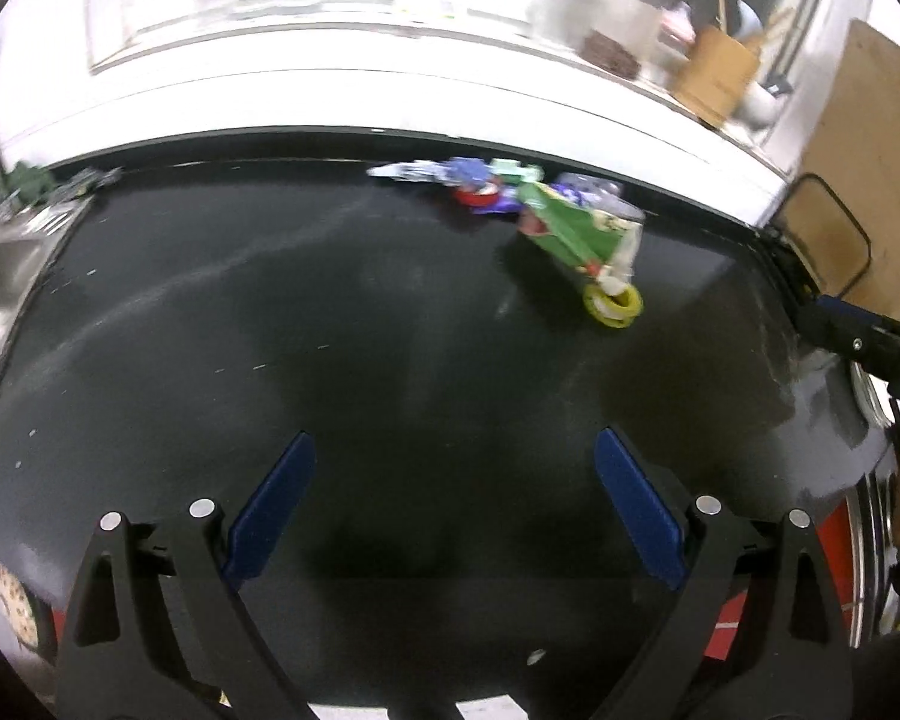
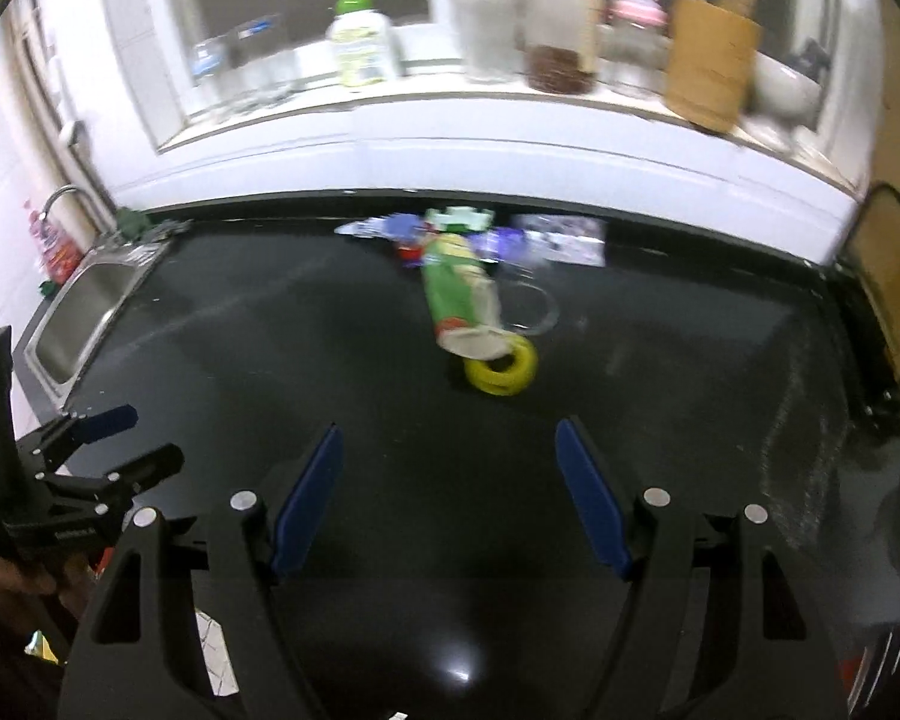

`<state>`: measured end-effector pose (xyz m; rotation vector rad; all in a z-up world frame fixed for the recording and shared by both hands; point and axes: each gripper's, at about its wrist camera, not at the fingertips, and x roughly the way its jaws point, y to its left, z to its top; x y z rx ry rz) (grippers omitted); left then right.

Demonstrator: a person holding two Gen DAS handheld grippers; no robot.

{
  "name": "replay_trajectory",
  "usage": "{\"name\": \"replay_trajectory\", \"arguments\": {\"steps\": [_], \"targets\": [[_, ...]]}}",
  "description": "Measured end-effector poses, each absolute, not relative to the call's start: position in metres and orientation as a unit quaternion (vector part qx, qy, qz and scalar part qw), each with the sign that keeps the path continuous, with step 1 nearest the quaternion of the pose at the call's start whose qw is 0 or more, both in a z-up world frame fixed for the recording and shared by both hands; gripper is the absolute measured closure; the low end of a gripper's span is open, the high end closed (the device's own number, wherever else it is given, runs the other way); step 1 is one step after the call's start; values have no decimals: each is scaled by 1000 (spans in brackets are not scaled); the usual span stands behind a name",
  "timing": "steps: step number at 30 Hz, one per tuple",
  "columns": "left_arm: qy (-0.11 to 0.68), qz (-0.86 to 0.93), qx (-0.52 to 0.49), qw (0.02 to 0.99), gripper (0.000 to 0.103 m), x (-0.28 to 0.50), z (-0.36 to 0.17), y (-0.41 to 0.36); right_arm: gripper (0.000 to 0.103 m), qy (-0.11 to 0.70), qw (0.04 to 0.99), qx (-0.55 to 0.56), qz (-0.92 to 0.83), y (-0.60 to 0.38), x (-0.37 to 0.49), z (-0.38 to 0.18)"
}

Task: Collect trash
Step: 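Grasp the clear plastic cup with the right tool while the left tool grasps the SpongeBob chip bag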

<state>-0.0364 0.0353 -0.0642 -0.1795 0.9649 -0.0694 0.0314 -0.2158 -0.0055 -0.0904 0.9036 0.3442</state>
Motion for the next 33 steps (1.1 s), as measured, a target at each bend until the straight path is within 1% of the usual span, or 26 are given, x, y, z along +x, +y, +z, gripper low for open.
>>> {"name": "replay_trajectory", "arguments": {"steps": [8, 14, 22, 27, 33], "targets": [[481, -49, -78, 872, 11, 1, -72, -8, 32, 444, 880, -29, 166, -256, 61, -13], [488, -56, -74, 868, 11, 50, -75, -45, 32, 454, 869, -26, 192, -268, 105, -24], [512, -52, -89, 853, 11, 130, -104, -92, 32, 468, 856, -32, 218, -282, 166, -38], [531, -32, -90, 842, 11, 167, -128, -104, 32, 485, 842, -37, 234, -286, 196, -54], [547, -4, -103, 831, 11, 190, -149, -92, 32, 505, 821, -48, 261, -274, 223, -77]]}}
